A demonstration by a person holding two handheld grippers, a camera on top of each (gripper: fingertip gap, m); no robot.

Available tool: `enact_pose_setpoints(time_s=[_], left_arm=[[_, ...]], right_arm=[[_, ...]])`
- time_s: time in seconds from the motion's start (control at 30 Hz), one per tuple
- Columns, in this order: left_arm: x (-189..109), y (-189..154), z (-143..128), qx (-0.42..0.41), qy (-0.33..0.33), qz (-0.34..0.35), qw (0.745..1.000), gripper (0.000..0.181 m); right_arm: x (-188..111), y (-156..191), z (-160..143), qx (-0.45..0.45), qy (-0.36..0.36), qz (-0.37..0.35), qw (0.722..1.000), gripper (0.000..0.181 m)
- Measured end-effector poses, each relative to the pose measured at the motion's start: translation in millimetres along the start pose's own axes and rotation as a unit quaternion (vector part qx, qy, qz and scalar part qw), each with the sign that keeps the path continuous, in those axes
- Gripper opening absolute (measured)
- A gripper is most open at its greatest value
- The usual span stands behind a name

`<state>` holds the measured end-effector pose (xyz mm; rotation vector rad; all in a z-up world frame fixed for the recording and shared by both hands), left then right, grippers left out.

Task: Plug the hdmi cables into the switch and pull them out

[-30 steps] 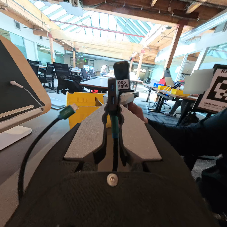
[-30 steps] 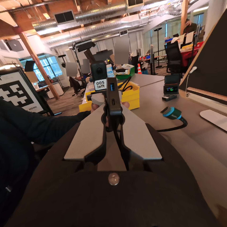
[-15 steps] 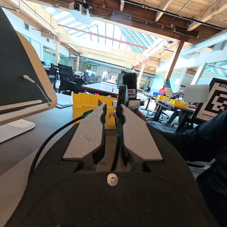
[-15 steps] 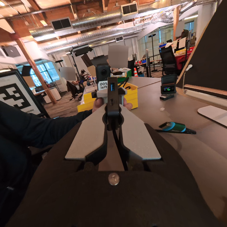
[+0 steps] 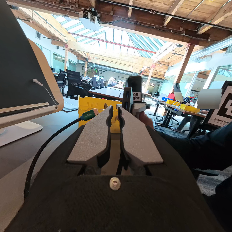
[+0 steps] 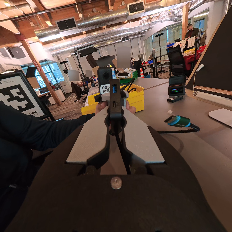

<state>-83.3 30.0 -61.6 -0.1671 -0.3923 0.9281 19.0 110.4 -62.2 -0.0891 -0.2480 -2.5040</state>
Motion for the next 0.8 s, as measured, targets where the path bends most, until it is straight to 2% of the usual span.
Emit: enact_pose_setpoints(time_s=[0.8], left_arm=[[4.4, -8.8, -1.1, 0.006, -0.002, -0.016, 1.000, 0.000]], right_arm=[[-5.5, -1.0, -0.3, 0.022, -0.018, 0.003, 1.000, 0.011]])
Point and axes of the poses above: each gripper's, where its closed fingertips meet, x out along the fingers, z out of its top, y = z × x across the jaws, the point moved 6 cm from there along -x, back along the fingers, and after that the axes turned 6 degrees about -x, right-handed, at the moved point
